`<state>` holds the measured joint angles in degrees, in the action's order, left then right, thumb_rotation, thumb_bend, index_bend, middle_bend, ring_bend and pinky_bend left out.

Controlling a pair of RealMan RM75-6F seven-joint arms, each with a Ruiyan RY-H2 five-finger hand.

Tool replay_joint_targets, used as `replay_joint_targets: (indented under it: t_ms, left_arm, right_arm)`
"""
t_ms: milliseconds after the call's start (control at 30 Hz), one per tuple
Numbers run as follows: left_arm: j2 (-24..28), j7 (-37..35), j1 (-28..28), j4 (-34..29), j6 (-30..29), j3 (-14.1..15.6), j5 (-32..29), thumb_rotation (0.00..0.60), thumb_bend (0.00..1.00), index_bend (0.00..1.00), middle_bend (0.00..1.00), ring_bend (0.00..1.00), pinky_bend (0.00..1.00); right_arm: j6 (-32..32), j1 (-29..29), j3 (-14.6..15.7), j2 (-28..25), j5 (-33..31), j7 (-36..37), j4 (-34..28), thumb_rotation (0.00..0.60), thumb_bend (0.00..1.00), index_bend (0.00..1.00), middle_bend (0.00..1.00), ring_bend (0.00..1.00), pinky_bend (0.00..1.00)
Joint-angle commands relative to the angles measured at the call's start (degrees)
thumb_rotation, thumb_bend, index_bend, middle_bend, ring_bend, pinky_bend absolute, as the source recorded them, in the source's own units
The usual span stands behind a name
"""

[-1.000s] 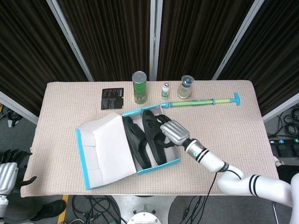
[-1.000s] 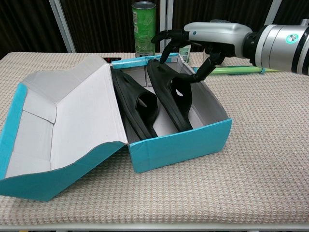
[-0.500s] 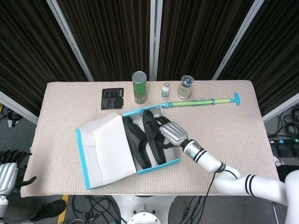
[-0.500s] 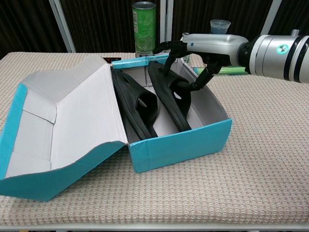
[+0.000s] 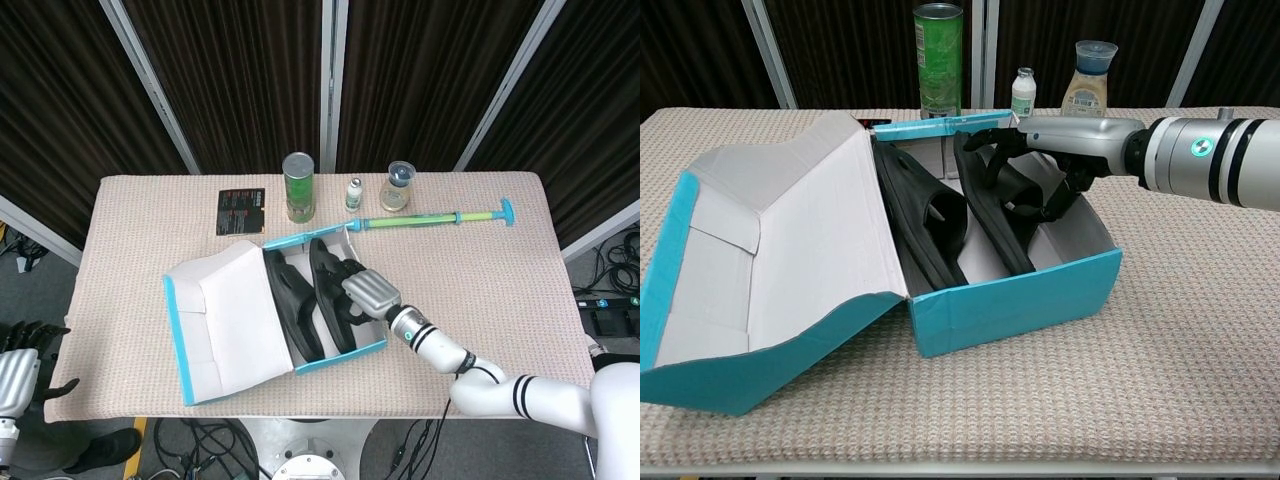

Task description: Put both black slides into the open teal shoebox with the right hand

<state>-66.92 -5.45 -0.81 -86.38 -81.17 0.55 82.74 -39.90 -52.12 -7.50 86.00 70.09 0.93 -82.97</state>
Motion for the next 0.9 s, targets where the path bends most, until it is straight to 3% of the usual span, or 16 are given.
replay_joint_targets:
  t_ms: [33,300,533,733,900]
  left_arm:
    - [0.02,-0.11,0.06,0.04,-0.11,0.01,0.04,0.600,0.06,0.27,0.21,0.11,0.08]
    - [0.20,-0.16,-0.01,-0.02,-0.80,-0.21,0.63,0.600,0.06,0.27,0.21,0.11,0.08]
    - [0.02,0.25,-0.23,0.14,-1.72,-0.92,0.86,0.600,0.06,0.27,0.21,0.11,0.08]
    - [-1.04,1.62,-1.00,0.92,-2.59,-2.01,1.30,0.600,0.07,0.27,0.21,0.11,0.08]
    - [-2.12,4.32,-1.30,1.46,-3.97,-2.77,1.63,0.600,0.06,0.27,0.21,0.11,0.08]
  right_arm:
    - [-1.82,0.78,-0.57,-0.31,1.25,1.44,-1.08,0.600,0.36,0.00,0.23,0.01,0.00]
    - [-11.23,5.44,-1.45,-6.02,7.83,6.85,-6.77,0.600,0.35,0.00,0.18,0.01,0.00]
    - [-28.75,16.65,0.60,-11.70,10.54,2.73,-9.28,0.600,0.34,0.00,0.13,0.01,0.00]
    - [-42.13,28.56,4.90,-15.15,9.72,-5.06,-9.60,0.600,0.32,0.00,0.04,0.00,0.00]
    - [-48.19,36.97,9.44,-18.11,10.61,-3.48,-10.57,0.600,0.30,0.00,0.00,0.00,0.00]
